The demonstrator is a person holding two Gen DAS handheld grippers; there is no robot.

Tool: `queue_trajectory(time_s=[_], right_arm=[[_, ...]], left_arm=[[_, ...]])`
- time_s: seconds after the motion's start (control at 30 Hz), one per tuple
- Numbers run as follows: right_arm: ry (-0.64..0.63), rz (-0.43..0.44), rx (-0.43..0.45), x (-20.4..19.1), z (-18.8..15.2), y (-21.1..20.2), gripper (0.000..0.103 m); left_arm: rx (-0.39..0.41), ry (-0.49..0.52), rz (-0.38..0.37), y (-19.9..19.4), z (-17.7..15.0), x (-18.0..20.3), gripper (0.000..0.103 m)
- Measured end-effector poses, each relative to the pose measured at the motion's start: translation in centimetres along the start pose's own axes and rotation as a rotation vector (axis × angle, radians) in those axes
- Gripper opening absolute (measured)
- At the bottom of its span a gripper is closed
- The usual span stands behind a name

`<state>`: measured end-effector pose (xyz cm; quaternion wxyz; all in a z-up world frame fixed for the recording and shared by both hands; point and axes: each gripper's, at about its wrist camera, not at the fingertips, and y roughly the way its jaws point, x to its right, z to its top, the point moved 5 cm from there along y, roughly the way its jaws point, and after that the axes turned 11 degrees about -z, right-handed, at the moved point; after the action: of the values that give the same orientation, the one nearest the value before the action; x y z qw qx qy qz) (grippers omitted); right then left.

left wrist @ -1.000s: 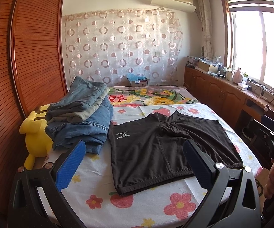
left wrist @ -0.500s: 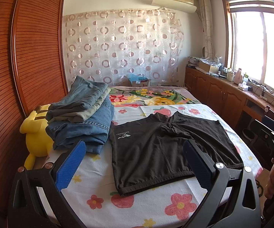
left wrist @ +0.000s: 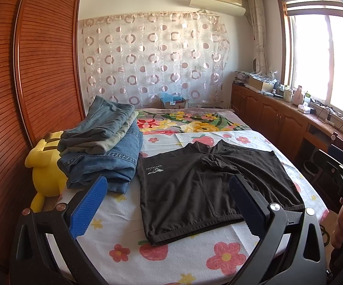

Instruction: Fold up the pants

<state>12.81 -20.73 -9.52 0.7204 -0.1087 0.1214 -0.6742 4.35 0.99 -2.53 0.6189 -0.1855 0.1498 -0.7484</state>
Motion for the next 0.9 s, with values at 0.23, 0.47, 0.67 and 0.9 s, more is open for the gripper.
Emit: queue_trajectory(time_s=[0.23, 0.47, 0.67, 0.9], right_arm=[[0.001, 0.001, 0.000, 0.1, 0.1, 0.0, 0.103], [0.000, 0.000, -0.001, 0.1, 0.0, 0.0, 0.103], [0.005, 0.000, -0.008, 0.4, -0.1, 0.2, 0.103], [0.002, -0.007, -0.017, 0.7, -0.2, 0.4, 0.103]], left_arm=[[0.000, -0.001, 0.000, 0.0, 0.0, 0.0, 0.103], [-0.006, 0.000, 0.002, -0.2, 0.3, -0.2, 0.103], [0.005, 0.014, 0.023, 0.1, 0.3, 0.2, 0.103], [-0.021, 0.029, 0.010, 1.7, -0.3, 0.4, 0.103]])
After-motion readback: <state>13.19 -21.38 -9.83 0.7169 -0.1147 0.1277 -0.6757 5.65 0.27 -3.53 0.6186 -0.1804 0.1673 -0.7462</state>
